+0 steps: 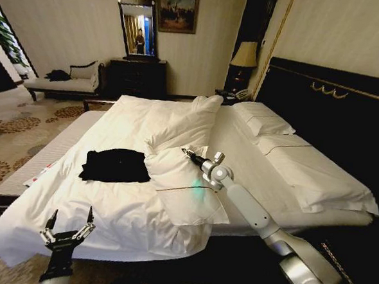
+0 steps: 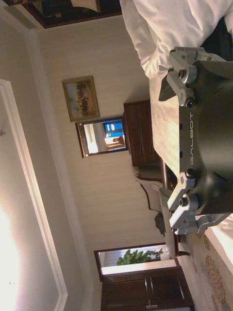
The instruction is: Fold the clothes on the bed.
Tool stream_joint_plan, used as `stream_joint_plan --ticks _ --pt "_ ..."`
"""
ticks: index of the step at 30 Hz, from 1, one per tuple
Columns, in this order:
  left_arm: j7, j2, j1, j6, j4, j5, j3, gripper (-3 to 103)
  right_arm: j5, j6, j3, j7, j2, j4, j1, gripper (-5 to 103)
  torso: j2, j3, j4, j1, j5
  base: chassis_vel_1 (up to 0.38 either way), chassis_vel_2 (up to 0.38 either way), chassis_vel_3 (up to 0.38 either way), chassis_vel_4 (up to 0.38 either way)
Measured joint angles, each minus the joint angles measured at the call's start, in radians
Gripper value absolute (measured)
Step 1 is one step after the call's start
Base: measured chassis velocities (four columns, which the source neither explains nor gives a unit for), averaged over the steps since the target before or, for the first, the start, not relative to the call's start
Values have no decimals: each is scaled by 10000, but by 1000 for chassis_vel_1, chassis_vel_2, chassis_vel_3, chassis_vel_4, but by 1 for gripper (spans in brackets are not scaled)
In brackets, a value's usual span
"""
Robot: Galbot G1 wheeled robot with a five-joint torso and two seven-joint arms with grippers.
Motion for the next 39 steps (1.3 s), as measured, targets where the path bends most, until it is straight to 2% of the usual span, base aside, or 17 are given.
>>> stream_joint_plan --ticks 2,7,9,10,11,12,18,20,22,25,28,29,33,35,36,38,39 --pt "0 0 1 -3 1 -1 0 100 -11 19 4 -8 0 15 -3 41 0 0 0 0 0 0 0 0 0" --pt "-2 0 4 -10 17 -87 -47 100 -143 213 128 -102 -57 183 -66 19 0 0 2 0 0 0 0 0 0" --pt "-2 1 -7 -10 30 -118 -49 100 -166 291 200 -115 -95 256 -114 19 0 0 2 0 0 0 0 0 0" --pt "-3 1 -38 -7 63 -161 -46 100 -238 455 365 -128 -173 394 -238 8 0 0 3 0 0 0 0 0 0" --pt "-3 1 -56 -3 77 -176 -35 100 -273 526 469 -128 -217 468 -316 8 0 0 3 0 1 0 0 0 0" --pt "-2 9 -84 6 106 -210 -14 100 -295 607 639 -124 -296 611 -449 3 0 0 4 0 1 0 0 0 0" --pt "8 336 -370 107 411 -581 91 100 -243 757 1907 77 -1017 2172 -1706 1 0 0 0 0 0 0 0 0 0" --pt "12 594 -621 215 661 -917 117 100 -230 826 2766 187 -1386 3262 -2791 1 1 -2 0 -2 1 0 0 0 0" --pt "13 650 -676 237 716 -983 130 100 -226 850 2988 205 -1457 3501 -3072 1 1 -2 1 -1 0 0 0 0 0" --pt "17 967 -967 326 1027 -1336 221 100 -207 1025 4311 283 -1768 4628 -4443 1 1 -2 -3 -2 0 0 0 0 0" --pt "22 1127 -1111 369 1167 -1485 290 100 -199 1225 4963 402 -1817 5131 -4973 1 1 -2 -2 -2 1 0 0 0 0" --pt "25 1276 -1274 418 1291 -1628 375 100 -287 1493 5634 526 -1799 5599 -5498 1 1 -2 3 -2 0 0 0 0 0" --pt "29 1474 -1489 497 1426 -1789 527 100 -458 1745 6581 649 -1656 6134 -6241 1 1 -1 1 -1 0 0 0 0 0" --pt "32 1698 -1735 590 1532 -1929 705 100 -502 1873 7981 707 -1407 6630 -7227 1 1 -2 1 -2 0 0 0 0 0" --pt "32 1698 -1735 590 1532 -1929 705 100 -502 1873 7981 707 -1407 6630 -7227 1 1 -2 1 -2 0 0 0 0 0" --pt "33 1851 -1898 651 1598 -2031 798 100 -488 1986 8946 777 -1259 6849 -7916 1 1 -2 1 -2 3 0 0 0 0" --pt "33 2040 -2116 720 1687 -2133 884 100 -419 2171 9944 947 -1072 7117 -8631 1 1 -2 -3 -2 1 0 0 0 0"
